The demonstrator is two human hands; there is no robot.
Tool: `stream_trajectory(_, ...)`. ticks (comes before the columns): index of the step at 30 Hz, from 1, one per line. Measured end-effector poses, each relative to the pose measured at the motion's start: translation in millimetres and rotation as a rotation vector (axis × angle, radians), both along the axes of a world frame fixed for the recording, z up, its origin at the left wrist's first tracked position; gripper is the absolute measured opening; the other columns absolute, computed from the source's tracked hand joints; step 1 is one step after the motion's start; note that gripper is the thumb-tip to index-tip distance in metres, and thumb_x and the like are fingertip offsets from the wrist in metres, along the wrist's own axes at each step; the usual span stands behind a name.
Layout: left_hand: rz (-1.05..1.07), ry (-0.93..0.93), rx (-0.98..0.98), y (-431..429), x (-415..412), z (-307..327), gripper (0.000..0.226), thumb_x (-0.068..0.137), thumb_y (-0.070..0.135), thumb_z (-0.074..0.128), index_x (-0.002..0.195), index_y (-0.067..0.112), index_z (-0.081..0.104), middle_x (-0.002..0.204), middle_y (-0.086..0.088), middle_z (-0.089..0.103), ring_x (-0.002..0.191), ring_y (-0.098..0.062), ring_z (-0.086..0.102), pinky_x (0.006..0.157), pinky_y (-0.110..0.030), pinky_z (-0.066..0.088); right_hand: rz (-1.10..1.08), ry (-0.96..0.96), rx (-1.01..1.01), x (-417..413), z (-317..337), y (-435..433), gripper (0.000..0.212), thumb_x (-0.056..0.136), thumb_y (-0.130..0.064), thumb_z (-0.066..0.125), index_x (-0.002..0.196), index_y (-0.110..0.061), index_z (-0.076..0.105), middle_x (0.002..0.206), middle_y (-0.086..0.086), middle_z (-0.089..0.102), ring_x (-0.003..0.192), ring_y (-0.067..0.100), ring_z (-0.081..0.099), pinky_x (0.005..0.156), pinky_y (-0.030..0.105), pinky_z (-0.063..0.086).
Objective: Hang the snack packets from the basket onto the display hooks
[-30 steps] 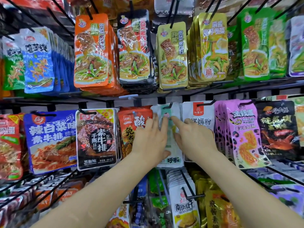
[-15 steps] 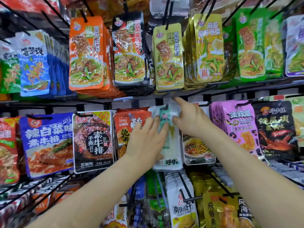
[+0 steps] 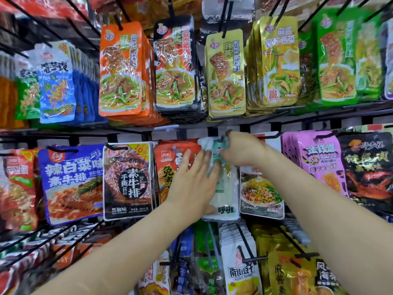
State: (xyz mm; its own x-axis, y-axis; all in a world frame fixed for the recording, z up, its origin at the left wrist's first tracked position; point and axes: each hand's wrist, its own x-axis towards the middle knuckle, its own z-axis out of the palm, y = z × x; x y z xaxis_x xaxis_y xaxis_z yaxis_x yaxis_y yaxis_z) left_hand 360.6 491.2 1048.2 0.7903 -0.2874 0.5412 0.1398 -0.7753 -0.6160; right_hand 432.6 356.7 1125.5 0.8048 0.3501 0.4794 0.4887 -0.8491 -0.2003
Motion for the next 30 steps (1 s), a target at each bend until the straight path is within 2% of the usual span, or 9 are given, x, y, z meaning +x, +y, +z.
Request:
stream_trajectory(3,-0.006,-0.002,0.010,0,0,-2,0.112,0.083,0.071,0.049,0.150,0.004,-0.011,0.158,-0.026,-0.009,0.146,-0.038,-0.010,0.114,-0.058,-0.010,0.103,-0.004,0.094,-9,-15,-8,0.067,0.092,-0.032,0.057,0.146,-0.013,0.023,0.110,0.017,0.063,0.092,0.033,0.060,0.073,0.035,0.050)
stream_trajectory(6,-0.028,-0.010,-0.022,-1,0,-5,0.112,0.083,0.072,0.047,0.150,0.004,-0.011,0.158,-0.025,-0.006,0.147,-0.037,-0.008,0.115,-0.057,-0.009,0.245,-0.007,0.240,-26,-34,-20,0.080,0.089,-0.022,0.057,0.153,-0.030,0.009,0.088,0.015,0.067,0.079,0.030,0.062,0.072,0.038,0.052)
stream_trajectory(11,-0.064,-0.022,-0.047,-2,-3,-6,0.108,0.082,0.075,0.044,0.151,0.006,-0.002,0.160,-0.020,-0.004,0.148,-0.033,-0.007,0.115,-0.054,-0.009,0.321,0.013,0.489,-51,-57,-40,0.051,0.090,-0.012,0.056,0.137,-0.030,0.047,0.073,0.007,0.070,0.050,0.003,0.053,0.052,0.017,0.042)
stream_trajectory(15,-0.190,0.020,-0.095,-1,-16,-5,0.088,0.087,0.067,0.045,0.151,0.013,0.017,0.160,-0.015,0.008,0.148,-0.032,0.005,0.118,-0.050,0.002,0.296,-0.028,0.690,-85,-71,-60,0.027,0.089,-0.007,0.057,0.102,-0.026,0.070,0.063,0.006,0.067,0.047,0.007,0.051,0.056,0.026,0.042)
stream_trajectory(17,-0.380,-0.002,-0.207,1,-27,-6,0.065,0.089,0.053,0.056,0.140,0.014,0.044,0.151,-0.015,0.035,0.140,-0.034,0.031,0.115,-0.050,0.022,0.272,-0.050,0.757,-107,-80,-70,0.027,0.089,-0.005,0.057,0.093,-0.028,0.071,0.060,0.002,0.066,0.049,0.013,0.051,0.056,0.034,0.045)
stream_trajectory(20,-0.713,-0.074,-0.566,3,-55,-12,0.030,0.090,0.035,0.058,0.112,0.017,0.069,0.115,-0.003,0.068,0.106,-0.026,0.062,0.088,-0.044,0.053,0.193,-0.098,0.787,-143,-97,-78,0.025,0.090,-0.007,0.059,0.090,-0.029,0.072,0.060,-0.001,0.065,0.053,0.016,0.056,0.056,0.038,0.048)
stream_trajectory(23,-0.953,-0.065,-0.935,3,-99,-28,0.018,0.088,0.026,0.059,0.094,0.019,0.075,0.083,0.007,0.073,0.077,-0.014,0.067,0.068,-0.036,0.054,0.123,-0.122,0.814,-183,-120,-77,0.019,0.088,-0.015,0.063,0.087,-0.031,0.074,0.065,0.004,0.067,0.062,0.029,0.061,0.060,0.046,0.052)
stream_trajectory(25,-1.069,0.018,-1.133,7,-128,-45,0.017,0.085,0.022,0.063,0.094,0.023,0.077,0.078,0.015,0.072,0.072,-0.006,0.067,0.067,-0.031,0.053,0.074,-0.128,0.798,-212,-137,-74,0.018,0.087,-0.022,0.063,0.090,-0.037,0.071,0.067,0.006,0.065,0.065,0.035,0.060,0.059,0.051,0.051)
stream_trajectory(30,-1.209,0.313,-1.298,13,-175,-103,0.016,0.081,0.023,0.064,0.089,0.030,0.076,0.084,0.018,0.070,0.071,-0.004,0.065,0.062,-0.017,0.049,-0.118,-0.097,0.669,-289,-177,-68,0.014,0.083,-0.029,0.067,0.082,-0.042,0.072,0.064,-0.004,0.065,0.054,0.020,0.059,0.052,0.030,0.046)
